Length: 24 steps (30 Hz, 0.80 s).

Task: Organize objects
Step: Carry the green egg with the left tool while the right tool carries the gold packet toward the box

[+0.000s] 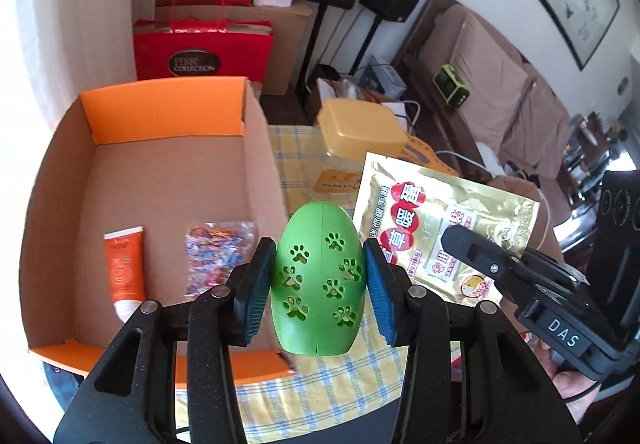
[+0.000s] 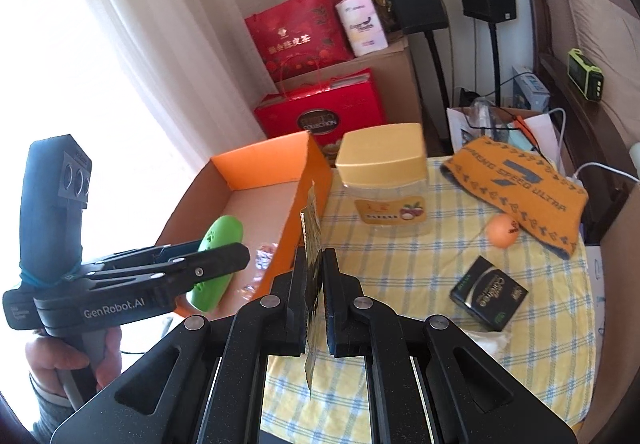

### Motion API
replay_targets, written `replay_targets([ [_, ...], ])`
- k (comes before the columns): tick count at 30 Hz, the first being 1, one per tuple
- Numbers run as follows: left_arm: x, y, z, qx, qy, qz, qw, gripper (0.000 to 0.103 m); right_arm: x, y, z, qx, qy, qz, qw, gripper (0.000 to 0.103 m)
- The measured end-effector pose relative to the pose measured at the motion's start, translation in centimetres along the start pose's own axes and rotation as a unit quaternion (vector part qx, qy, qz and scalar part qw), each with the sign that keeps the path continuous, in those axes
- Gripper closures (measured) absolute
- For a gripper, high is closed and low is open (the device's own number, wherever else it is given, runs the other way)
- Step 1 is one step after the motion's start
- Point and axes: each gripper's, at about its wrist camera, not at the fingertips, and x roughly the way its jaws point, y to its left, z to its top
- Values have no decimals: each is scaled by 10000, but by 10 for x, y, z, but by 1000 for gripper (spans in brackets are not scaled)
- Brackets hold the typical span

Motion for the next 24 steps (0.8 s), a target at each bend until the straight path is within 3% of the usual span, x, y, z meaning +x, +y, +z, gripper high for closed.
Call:
replay_targets([
  [13,-13,75,20,-470,-206,380,9980,61,32,57,39,-345,-27,189,9992,98],
  [24,0,141,26,-886,-110,627,9940,61,127,99,65,-337,391,95,9986,97],
])
